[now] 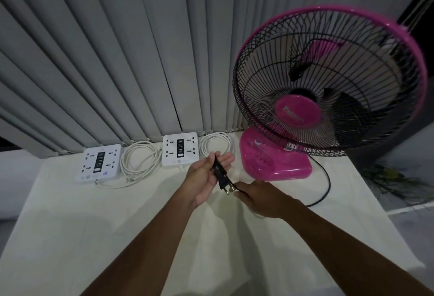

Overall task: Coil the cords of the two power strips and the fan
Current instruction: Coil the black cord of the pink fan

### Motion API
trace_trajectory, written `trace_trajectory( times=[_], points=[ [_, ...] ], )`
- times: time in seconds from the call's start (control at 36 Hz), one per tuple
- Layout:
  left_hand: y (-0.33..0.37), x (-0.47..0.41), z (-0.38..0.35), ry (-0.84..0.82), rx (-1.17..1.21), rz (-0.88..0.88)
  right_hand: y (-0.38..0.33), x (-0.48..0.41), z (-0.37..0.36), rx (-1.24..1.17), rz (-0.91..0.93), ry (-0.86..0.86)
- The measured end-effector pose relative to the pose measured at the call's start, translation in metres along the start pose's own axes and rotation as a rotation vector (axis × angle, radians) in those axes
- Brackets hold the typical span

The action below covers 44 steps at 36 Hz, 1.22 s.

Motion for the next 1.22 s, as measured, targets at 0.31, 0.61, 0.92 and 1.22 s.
trace_trajectory(
  times=[0.31, 0.61, 0.92, 1.22],
  points=[
    [-0.035, 0.005, -0.014, -0.014, -0.816, 0.121, 0.014, 0.000, 0.058, -0.650, -0.088, 0.120],
    [-0.071, 0.019, -0.029, -0.239, -0.390, 0.497, 0.079, 0.008, 0.025, -0.900, -0.327, 0.183],
    [-0.062, -0.004, -0.021, -0.093, -0.140, 0.397, 0.055, 0.021, 0.008, -0.246, -0.181, 0.129],
    [-0.065, -0.032, -0.022, -0.021, -0.359, 0.215, 0.033, 0.041, 0.011, -0.122, 0.029, 0.106]
  ],
)
Point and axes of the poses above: each hand's wrist, its own x-axis away from the middle knuckle, its own z-axis out of the back of the hand, y = z × x, the point moved 9 cm from there along -x, towards the middle knuckle, and after that the axes turned 6 degrees about -y, right-handed, at the moved point
